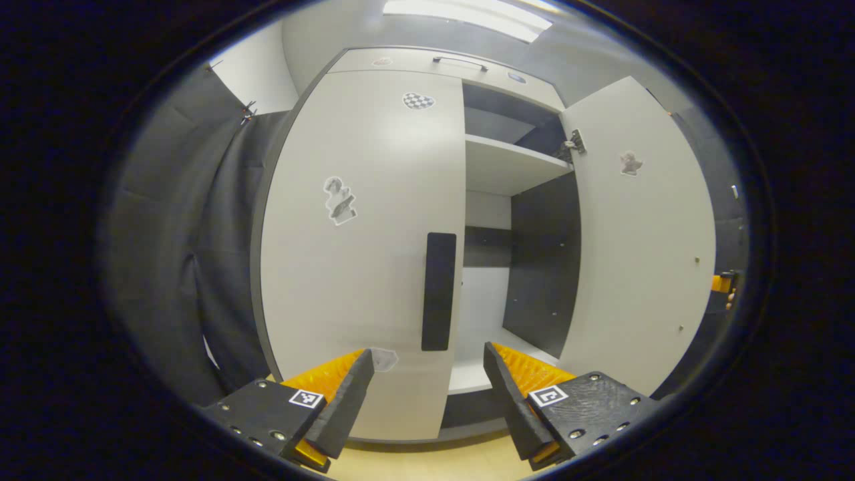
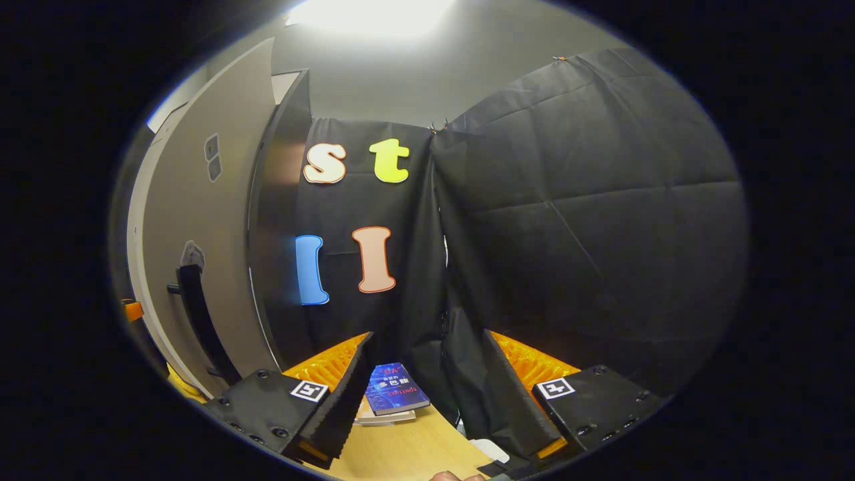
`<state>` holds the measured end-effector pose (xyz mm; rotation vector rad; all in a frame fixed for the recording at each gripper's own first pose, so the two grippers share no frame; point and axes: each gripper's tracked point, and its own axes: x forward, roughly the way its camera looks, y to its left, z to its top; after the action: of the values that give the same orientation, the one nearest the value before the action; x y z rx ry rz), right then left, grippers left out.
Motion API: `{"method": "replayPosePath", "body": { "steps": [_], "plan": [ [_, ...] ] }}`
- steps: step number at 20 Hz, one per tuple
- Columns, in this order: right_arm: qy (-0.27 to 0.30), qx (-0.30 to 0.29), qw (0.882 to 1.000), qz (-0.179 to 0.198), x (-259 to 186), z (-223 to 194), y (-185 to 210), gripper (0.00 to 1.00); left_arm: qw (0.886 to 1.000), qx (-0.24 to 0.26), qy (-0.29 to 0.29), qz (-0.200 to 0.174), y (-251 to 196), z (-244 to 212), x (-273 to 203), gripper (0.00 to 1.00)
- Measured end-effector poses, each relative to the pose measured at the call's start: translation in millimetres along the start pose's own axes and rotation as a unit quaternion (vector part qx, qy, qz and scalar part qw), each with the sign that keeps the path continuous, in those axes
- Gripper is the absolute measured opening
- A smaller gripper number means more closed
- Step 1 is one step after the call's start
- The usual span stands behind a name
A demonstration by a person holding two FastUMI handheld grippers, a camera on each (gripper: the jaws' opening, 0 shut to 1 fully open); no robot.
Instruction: Open the right door of the double-door shoe cabinet with the right hand, and open the left door with the left hand.
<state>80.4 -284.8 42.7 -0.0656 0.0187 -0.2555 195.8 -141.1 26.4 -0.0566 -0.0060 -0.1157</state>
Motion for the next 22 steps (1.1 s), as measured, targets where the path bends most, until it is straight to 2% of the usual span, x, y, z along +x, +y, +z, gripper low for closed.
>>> {"method": "replayPosePath", "body": {
  "steps": [7, 11, 15, 16, 17, 20, 22],
  "plan": [
    [0.013, -0.007, 0.999, 0.033, 68, -18, 2, 0.97, 0.999, 0.012, -0.030, 0.038, -6, 36, 42, 0.94],
    [0.018, -0.001, 0.998, 0.059, 95, -25, 9, 0.98, 0.998, 0.026, -0.028, 0.054, -13, 40, 68, 0.93],
    [0.022, 0.001, 0.997, 0.074, 120, -29, 9, 0.98, 0.998, 0.008, -0.019, 0.058, -18, 37, 87, 0.94],
    [0.023, -0.001, 0.997, 0.077, 126, -31, 9, 0.98, 0.997, 0.007, -0.021, 0.069, -16, 37, 89, 0.92],
    [0.023, -0.002, 0.997, 0.079, 130, -30, 9, 0.98, 0.997, 0.007, -0.020, 0.070, -17, 37, 92, 0.59],
    [0.025, 0.000, 0.996, 0.086, 143, -35, 9, 0.98, 0.996, 0.029, -0.015, 0.087, -14, 38, 93, 0.44],
    [0.029, 0.004, 0.995, 0.093, 150, -38, 11, 0.98, 0.995, 0.024, -0.018, 0.098, -8, 39, 91, 0.34]
  ]
}}
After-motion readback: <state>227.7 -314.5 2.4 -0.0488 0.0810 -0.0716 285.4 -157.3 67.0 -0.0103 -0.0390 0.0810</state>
